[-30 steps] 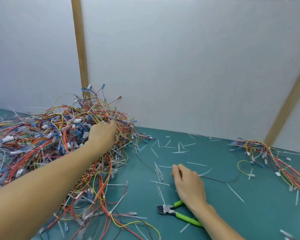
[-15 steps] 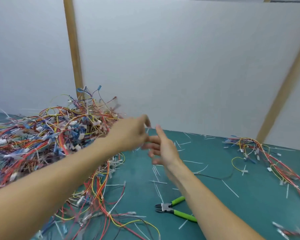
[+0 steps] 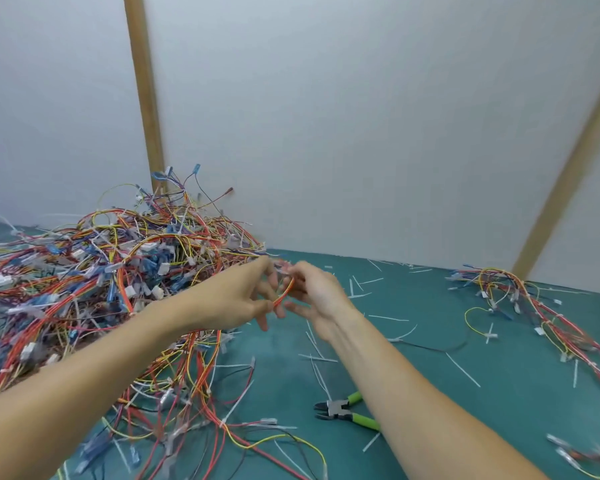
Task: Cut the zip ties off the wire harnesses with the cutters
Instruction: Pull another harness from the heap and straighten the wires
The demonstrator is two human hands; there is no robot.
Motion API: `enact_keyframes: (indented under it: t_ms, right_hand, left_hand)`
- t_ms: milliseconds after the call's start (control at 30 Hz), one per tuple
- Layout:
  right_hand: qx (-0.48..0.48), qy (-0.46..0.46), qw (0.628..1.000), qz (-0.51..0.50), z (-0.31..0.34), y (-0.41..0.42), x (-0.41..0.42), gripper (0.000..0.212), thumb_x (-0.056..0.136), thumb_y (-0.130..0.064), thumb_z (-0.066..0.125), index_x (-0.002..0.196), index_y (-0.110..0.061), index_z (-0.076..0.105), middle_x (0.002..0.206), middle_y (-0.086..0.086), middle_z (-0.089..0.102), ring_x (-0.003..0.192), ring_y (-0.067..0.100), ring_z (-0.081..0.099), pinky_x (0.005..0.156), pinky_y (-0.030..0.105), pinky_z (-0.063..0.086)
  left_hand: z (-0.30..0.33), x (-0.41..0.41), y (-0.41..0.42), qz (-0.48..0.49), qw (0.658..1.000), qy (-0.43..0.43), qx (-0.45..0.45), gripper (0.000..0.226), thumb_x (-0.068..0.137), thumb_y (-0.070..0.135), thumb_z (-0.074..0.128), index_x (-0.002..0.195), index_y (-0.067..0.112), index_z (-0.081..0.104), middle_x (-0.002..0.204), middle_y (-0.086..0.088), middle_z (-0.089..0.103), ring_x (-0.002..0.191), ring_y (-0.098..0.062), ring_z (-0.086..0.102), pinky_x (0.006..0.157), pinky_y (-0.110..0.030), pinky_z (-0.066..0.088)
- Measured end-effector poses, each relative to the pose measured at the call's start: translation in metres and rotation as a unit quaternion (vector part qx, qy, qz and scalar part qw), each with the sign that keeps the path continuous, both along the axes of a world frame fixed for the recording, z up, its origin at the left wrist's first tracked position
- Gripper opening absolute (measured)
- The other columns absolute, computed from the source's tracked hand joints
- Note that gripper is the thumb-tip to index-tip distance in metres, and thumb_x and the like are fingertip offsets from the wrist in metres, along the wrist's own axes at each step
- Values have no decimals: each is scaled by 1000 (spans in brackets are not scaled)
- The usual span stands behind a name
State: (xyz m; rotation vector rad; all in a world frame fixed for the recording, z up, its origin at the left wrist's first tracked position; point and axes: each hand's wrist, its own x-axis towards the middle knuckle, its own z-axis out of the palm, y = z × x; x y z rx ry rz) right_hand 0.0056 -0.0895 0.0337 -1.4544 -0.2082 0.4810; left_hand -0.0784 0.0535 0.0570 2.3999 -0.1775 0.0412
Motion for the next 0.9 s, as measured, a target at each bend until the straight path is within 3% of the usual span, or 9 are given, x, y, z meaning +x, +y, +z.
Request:
enact_keyframes:
  t_ms: [167,233,367,500,600,667,767,833,900]
  right_hand:
    - [55,-278,936,-209,-10,1,10,21,95,-7,60,75,-14,60,69,-12,58,68,10,50,67,28,42]
    - [87,-132,962,-222,-16,-3,14,18,95,-7,57,78,-13,60,70,0,57,67,19,51,64,34,45]
    - [106,139,985,-9,-25,-15,20,15,92,-18,50,82,-14,61,59,-2,54,51,15,52,60,29,48]
    - [84,66,985,-138,-31,-22,33,25,99,-22,57,77,-11,59,45,-2,52,37,15,51,53,31,51]
    - [73,-107,947,-294,-34,-26,41,24,106,-20,48,84,-16,54,71,4,73,60,17,68,66,44,59]
    - [65,-112,947,-295,-35,-26,42,15,106,-20,46,92,-22,50,92,6,75,74,19,72,71,45,58]
    - [41,24,992,-118,-31,-30,35,2,105,-24,53,105,-22,55,106,4,71,86,18,71,77,40,58]
    - [65,100,993,-23,-23,-35,27,27,106,-41,52,114,-17,60,110,3,75,92,19,74,82,40,59]
    - [30,51,998,33,-13,-31,15,48,101,-58,50,117,-16,66,108,2,79,96,18,76,79,38,61]
  left_hand:
    - [-4,0,9,138,964,-181,136,28,90,35,69,108,29,47,99,15,68,91,-7,64,81,-32,50]
    - [-5,0,15,170,955,-122,211,34,90,50,64,110,26,52,103,10,63,94,-13,60,80,-32,49]
    - [-14,-1,26,98,960,94,244,49,93,69,46,84,26,67,81,12,72,76,-8,68,76,-29,55]
    - [-10,-5,27,20,967,179,182,51,95,65,47,81,24,74,69,10,72,57,-2,65,62,-19,50]
    - [3,-9,33,-18,973,182,144,40,99,48,54,84,16,72,56,10,63,49,-9,60,52,-17,44]
    - [14,-12,39,-8,978,150,146,34,101,40,56,82,17,72,50,12,56,44,-6,53,48,-18,40]
    - [22,-9,41,147,976,-39,156,34,101,40,54,75,27,71,45,11,52,41,-6,44,48,-23,35]
    - [23,-4,32,266,940,-187,100,34,101,42,54,76,26,71,44,8,50,42,-10,45,50,-24,33]
    - [25,6,16,285,918,-250,117,33,100,43,55,79,25,72,47,8,53,49,-14,54,53,-27,41]
